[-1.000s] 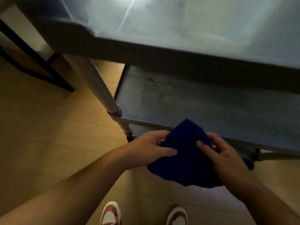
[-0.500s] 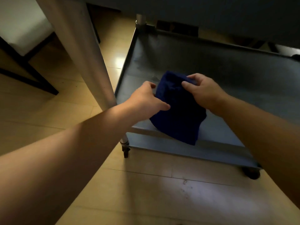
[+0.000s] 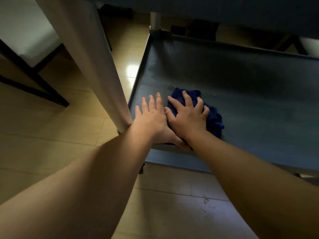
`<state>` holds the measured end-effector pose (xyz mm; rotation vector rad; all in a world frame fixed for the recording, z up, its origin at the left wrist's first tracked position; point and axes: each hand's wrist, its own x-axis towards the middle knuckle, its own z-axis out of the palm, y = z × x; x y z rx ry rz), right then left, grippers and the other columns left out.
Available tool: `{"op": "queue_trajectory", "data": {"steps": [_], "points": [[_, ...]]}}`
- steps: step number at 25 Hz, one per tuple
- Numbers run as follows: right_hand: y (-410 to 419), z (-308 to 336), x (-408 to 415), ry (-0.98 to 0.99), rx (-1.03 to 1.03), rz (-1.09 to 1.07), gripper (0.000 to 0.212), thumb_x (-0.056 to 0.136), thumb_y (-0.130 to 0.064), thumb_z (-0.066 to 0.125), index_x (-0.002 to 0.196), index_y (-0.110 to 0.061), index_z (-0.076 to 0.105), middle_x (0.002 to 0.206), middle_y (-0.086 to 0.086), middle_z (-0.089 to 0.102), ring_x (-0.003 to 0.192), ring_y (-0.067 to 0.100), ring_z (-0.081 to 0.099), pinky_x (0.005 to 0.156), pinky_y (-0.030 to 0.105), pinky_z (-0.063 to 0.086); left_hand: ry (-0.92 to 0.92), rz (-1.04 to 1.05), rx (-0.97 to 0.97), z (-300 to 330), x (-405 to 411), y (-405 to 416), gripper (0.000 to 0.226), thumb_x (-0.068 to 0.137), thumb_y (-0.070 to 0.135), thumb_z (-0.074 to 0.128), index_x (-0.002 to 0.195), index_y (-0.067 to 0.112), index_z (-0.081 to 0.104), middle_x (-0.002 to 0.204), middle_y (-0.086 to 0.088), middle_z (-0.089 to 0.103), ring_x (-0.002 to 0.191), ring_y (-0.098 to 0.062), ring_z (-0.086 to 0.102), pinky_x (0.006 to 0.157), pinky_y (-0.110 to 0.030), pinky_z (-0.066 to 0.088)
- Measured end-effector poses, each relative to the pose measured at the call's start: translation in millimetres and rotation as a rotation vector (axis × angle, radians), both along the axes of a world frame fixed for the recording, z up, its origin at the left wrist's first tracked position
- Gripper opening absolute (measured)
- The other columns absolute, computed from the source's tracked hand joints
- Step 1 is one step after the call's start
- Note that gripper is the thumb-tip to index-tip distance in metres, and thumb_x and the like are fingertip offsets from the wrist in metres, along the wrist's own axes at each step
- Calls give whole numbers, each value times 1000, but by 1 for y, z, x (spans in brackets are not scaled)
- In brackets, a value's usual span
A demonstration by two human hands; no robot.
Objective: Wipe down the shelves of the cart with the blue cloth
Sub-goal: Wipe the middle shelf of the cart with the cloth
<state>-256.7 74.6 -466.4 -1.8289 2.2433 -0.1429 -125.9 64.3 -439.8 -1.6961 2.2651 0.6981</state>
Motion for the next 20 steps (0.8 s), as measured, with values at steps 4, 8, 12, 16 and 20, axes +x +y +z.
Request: {"op": "queue_trajectory", "data": {"steps": [4, 8, 12, 16, 20], "points": [[4, -5, -12, 40, -146, -1, 51, 83, -62, 38, 132, -54, 52, 157, -7, 38, 133, 35, 31, 101, 52, 27, -24, 19, -13, -14, -1, -3, 190, 16, 111, 49, 157, 11, -28, 171, -17, -26, 155, -37, -29, 125, -57, -13], [0, 1, -33, 30, -147, 27, 42, 84, -52, 50, 125, -51, 60, 148, -6, 45, 119, 33, 40, 94, 47, 34, -39, 22, -30, -16, 0, -2, 193, 9, 116, 40, 160, 12, -20, 172, -17, -24, 156, -36, -27, 125, -56, -12], [11, 4, -70, 18, -162, 14, 34, 87, -42, 58, 120, -43, 67, 144, -4, 50, 107, 38, 46, 92, 44, 37, -64, 2, -37, -14, 2, 4, 187, 17, 117, 38, 161, 12, -19, 171, -16, -25, 156, -38, -26, 126, -57, -9], [38, 9, -146, 111, -123, -116, 31, 87, -34, 65, 117, -33, 72, 141, 3, 54, 104, 46, 50, 90, 45, 44, -91, -23, -66, -13, 1, 8, 187, 15, 115, 33, 161, 10, -18, 173, -16, -21, 158, -38, -22, 127, -56, -6], [83, 23, -245, 184, -40, -345, 36, 92, -29, 60, 128, -29, 66, 147, 8, 48, 108, 49, 49, 97, 55, 43, -85, -6, -74, -10, 2, 8, 185, 21, 113, 45, 161, 10, -17, 173, -15, -20, 158, -36, -21, 127, -55, -7]]}}
